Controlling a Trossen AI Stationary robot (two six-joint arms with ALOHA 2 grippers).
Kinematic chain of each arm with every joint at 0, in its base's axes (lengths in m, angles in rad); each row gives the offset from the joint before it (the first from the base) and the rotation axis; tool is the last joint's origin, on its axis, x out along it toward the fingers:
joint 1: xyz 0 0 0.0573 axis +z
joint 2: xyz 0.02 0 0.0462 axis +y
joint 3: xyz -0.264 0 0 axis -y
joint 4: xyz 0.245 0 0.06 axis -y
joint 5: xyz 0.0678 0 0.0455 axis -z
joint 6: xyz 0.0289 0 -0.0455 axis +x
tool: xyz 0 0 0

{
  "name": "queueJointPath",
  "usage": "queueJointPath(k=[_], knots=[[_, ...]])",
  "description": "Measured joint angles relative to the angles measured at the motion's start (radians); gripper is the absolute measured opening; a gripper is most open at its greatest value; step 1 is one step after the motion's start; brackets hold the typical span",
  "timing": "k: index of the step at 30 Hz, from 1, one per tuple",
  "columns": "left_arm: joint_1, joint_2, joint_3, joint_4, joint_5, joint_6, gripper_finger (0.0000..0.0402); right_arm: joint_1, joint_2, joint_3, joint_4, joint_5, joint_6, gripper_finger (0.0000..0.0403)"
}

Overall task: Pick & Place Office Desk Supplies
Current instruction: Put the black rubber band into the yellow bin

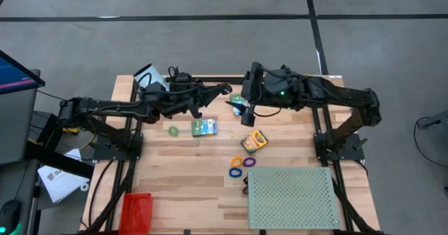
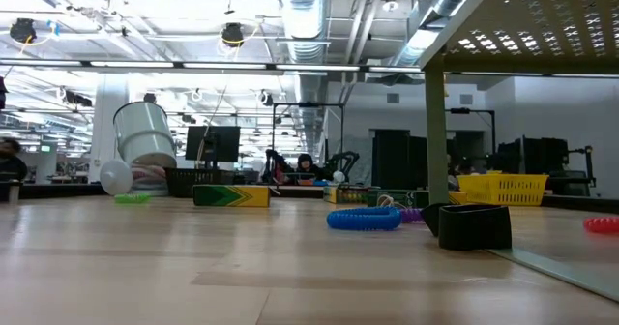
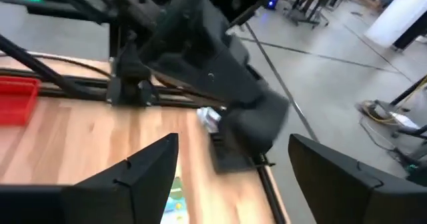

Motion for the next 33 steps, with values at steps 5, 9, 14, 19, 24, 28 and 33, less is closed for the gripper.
queueJointPath(k=[5,9,14,19,24,28,33], knots=[[0.0,0.0,0.0,-0.001,0.0,-0.011,0.0,0.001,-0.005,0.003,0.031,0.015,-0.014,0.0268],[0.0,0.0,0.0,-0.001,0.0,-0.011,0.0,0.0,-0.008,0.002,0.03,0.034,-0.03,0.0254],[0.0,0.0,0.0,-0.002,0.0,-0.013,0.0,0.001,-0.009,0.002,0.03,0.037,-0.034,0.022],[0.0,0.0,0.0,-0.002,0.0,-0.013,0.0,0.004,-0.009,0.002,0.029,0.03,-0.06,0.0161],[0.0,0.0,-0.001,-0.002,0.001,-0.013,0.0,0.006,-0.009,0.002,0.028,0.03,-0.075,0.0089],[0.0,0.0,-0.001,-0.002,0.0,-0.013,0.0,0.007,-0.009,0.002,0.029,0.029,-0.092,0.0028],[0.0,0.0,-0.001,-0.002,0.0,-0.013,0.0,0.013,-0.009,0.002,0.03,0.084,-0.094,0.0011]])
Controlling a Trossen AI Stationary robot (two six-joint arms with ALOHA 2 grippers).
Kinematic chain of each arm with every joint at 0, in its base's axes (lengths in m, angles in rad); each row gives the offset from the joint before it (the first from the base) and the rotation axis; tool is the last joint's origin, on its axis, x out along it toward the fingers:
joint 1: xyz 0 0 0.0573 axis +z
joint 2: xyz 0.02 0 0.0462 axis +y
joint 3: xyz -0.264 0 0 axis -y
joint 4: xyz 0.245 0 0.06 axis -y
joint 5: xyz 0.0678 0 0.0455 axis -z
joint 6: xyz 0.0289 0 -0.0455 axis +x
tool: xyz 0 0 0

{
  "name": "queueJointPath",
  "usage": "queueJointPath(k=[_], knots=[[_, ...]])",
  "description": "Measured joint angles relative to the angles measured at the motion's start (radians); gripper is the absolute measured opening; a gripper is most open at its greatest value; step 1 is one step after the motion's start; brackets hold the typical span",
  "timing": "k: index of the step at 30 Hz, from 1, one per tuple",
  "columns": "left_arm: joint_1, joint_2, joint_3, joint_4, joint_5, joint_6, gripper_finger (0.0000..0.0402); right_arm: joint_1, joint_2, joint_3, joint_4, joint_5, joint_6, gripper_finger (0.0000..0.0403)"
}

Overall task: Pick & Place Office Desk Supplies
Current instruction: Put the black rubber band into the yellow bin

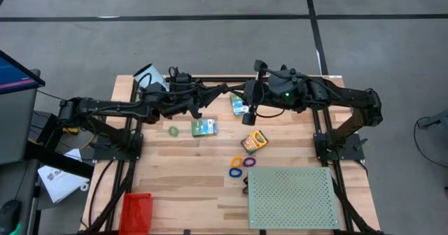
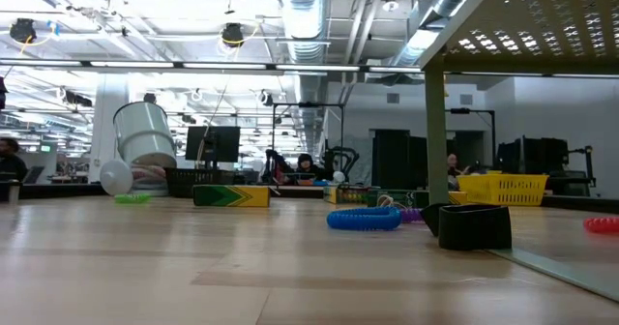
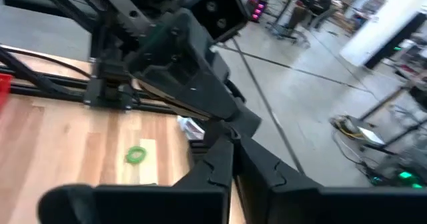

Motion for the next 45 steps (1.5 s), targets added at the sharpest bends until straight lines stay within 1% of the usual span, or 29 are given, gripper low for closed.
queueJointPath(k=[3,6,8,10,14,17,20,22,24,28,32,34,37,43,45], knots=[[0.0,0.001,0.0,-0.004,0.007,-0.003,0.0005,0.01,-0.006,-0.001,0.002,0.074,-0.019,0.0005],[0.001,-0.008,0.0,-0.046,0.036,-0.039,0.0022,0.008,-0.018,0.022,-0.001,0.214,-0.032,0.0004],[-0.002,-0.009,0.0,-0.062,0.053,-0.049,0.0036,-0.002,-0.025,0.052,-0.011,0.271,-0.038,0.0004],[-0.009,-0.015,-0.002,-0.072,0.092,-0.053,0.005,-0.019,-0.025,0.089,-0.032,0.296,-0.018,0.0003],[-0.01,-0.033,0.0,-0.101,0.13,-0.078,0.0072,-0.085,-0.022,0.176,-0.168,0.306,0.104,0.0002],[-0.01,-0.051,-0.002,-0.116,0.153,-0.082,0.008,-0.171,-0.023,0.228,-0.303,0.31,0.21,0.0001],[-0.01,-0.082,-0.002,-0.133,0.157,-0.076,0.0081,-0.289,-0.021,0.269,-0.429,0.309,0.275,0.0001],[-0.01,-0.098,-0.001,-0.147,0.156,-0.065,0.0081,-0.384,-0.02,0.278,-0.499,0.286,0.281,0.0001],[-0.01,-0.109,-0.003,-0.146,0.156,-0.046,0.0081,-0.487,-0.011,0.278,-0.538,0.237,0.29,0.0001],[-0.01,-0.132,-0.002,-0.15,0.152,-0.043,0.0081,-0.701,0.02,0.277,-0.592,0.079,0.303,0.0001],[-0.01,-0.138,-0.002,-0.16,0.151,-0.042,0.0081,-0.894,0.092,0.278,-0.63,-0.038,0.304,0.0],[-0.01,-0.139,-0.002,-0.158,0.151,-0.042,0.008,-0.969,0.145,0.277,-0.667,-0.057,0.304,0.0],[-0.01,-0.139,-0.002,-0.158,0.152,-0.046,0.008,-1.039,0.228,0.277,-0.737,-0.058,0.305,0.0],[-0.01,-0.139,-0.002,-0.156,0.152,-0.049,0.008,-1.099,0.377,0.277,-0.844,-0.067,0.327,0.0],[-0.01,-0.139,-0.002,-0.154,0.152,-0.049,0.008,-1.131,0.426,0.275,-0.882,-0.086,0.334,0.0]])
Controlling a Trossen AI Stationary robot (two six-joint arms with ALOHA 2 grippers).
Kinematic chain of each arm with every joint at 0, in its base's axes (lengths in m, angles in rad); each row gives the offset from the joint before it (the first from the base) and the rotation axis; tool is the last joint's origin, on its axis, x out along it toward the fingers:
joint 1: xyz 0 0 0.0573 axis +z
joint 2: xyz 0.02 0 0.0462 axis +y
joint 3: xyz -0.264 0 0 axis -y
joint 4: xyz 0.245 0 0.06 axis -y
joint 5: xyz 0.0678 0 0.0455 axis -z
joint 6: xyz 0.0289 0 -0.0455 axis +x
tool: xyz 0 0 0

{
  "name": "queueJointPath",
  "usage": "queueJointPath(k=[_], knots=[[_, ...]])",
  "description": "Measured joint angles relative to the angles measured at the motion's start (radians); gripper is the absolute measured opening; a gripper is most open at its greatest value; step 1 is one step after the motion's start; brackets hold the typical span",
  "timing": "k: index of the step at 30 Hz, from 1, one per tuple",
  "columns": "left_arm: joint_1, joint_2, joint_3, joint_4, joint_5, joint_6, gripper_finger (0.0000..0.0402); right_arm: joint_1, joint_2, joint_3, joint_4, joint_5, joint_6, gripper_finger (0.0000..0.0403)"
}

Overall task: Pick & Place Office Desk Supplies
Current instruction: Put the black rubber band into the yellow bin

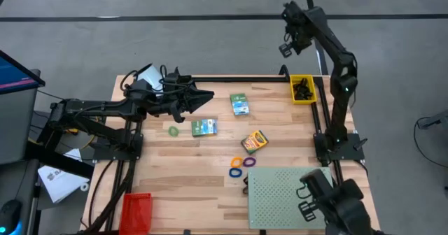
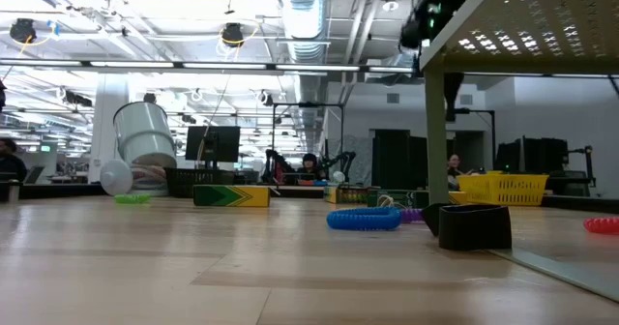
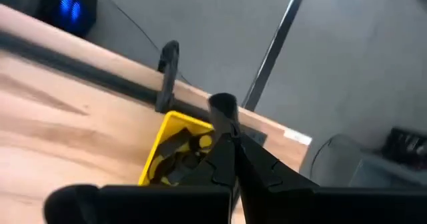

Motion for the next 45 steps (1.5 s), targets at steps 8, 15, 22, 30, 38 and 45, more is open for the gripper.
queueJointPath(k=[8,15,22,30,38,45], knots=[[0.0,0.0,0.0,0.004,0.006,0.001,0.008,-0.053,-0.004,-0.179,0.006,-0.07,0.038,0.0],[0.0,0.001,0.0,0.022,0.006,0.007,0.008,-0.081,-0.094,-0.488,0.004,-0.092,0.055,0.0],[0.0,0.001,0.0,0.021,0.005,0.008,0.008,-0.084,-0.154,-0.581,0.018,-0.128,0.051,0.0],[-0.008,0.001,0.0,0.071,0.005,0.006,0.008,-0.072,-0.152,-0.582,0.005,-0.118,0.047,0.0001],[-0.011,0.001,0.0,0.083,0.005,0.005,0.008,-0.072,-0.152,-0.557,0.005,-0.185,0.041,0.0082],[-0.011,0.001,0.0,0.083,0.005,0.005,0.008,-0.07,-0.152,-0.556,0.005,-0.22,0.037,0.0138]])
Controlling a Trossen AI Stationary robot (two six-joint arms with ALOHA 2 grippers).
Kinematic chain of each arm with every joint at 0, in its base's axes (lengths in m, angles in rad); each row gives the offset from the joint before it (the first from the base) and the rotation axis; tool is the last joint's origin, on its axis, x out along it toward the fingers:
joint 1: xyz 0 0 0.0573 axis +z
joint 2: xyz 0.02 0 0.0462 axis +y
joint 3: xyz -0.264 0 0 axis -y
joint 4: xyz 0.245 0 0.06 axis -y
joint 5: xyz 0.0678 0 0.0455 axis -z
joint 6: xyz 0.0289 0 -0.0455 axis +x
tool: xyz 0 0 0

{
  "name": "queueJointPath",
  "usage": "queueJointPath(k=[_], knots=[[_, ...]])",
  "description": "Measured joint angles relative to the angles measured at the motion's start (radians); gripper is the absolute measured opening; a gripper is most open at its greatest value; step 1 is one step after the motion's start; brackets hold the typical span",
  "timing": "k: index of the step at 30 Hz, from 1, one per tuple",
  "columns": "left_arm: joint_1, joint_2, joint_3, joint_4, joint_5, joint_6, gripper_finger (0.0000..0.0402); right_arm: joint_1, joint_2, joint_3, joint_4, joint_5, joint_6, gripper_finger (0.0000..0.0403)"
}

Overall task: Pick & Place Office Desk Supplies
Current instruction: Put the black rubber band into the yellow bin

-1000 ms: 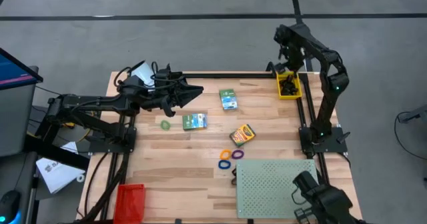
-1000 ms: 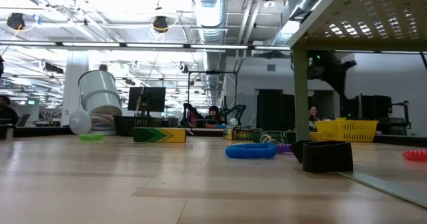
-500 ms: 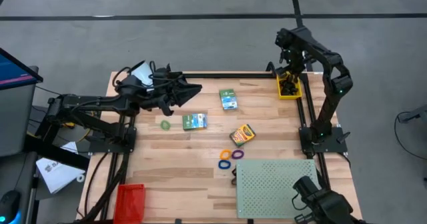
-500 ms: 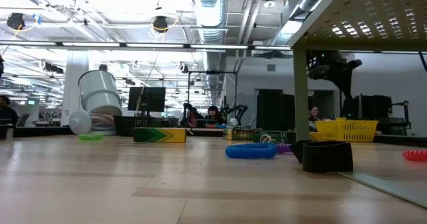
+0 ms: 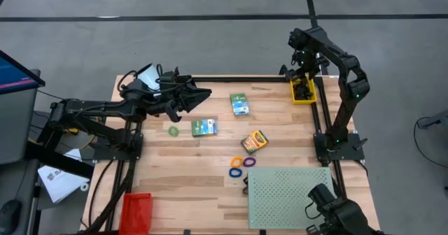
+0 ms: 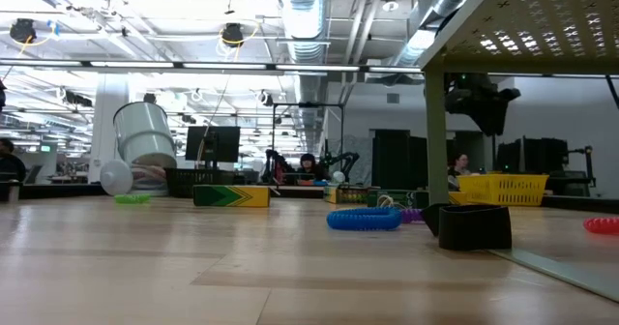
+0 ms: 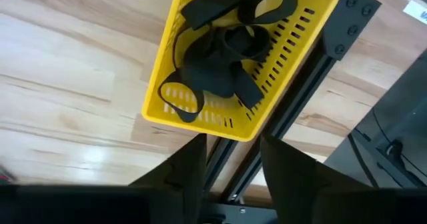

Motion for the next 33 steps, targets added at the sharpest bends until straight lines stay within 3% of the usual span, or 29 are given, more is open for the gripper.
queueJointPath(k=[10,17,21,25,29,33], knots=[[-0.009,0.0,0.0,0.0,0.0,-0.005,0.008,-0.001,-0.002,0.034,0.0,-0.024,0.003,0.0157],[-0.014,-0.002,0.0,-0.038,0.064,-0.005,0.008,0.002,-0.072,0.155,0.01,-0.234,0.025,0.0157],[-0.013,-0.002,0.0,-0.213,0.116,0.049,0.008,0.036,-0.165,0.234,0.093,-0.455,0.081,0.0154],[-0.022,-0.001,0.0,-0.513,0.114,0.195,0.008,0.114,-0.29,0.266,0.284,-0.645,0.155,0.0152],[-0.055,0.03,0.0,-0.752,0.107,0.307,0.008,0.216,-0.421,0.269,0.514,-0.698,0.273,0.0153],[-0.156,0.106,0.0,-0.828,0.108,0.48,0.008,0.316,-0.524,0.27,0.689,-0.659,0.404,0.015]])
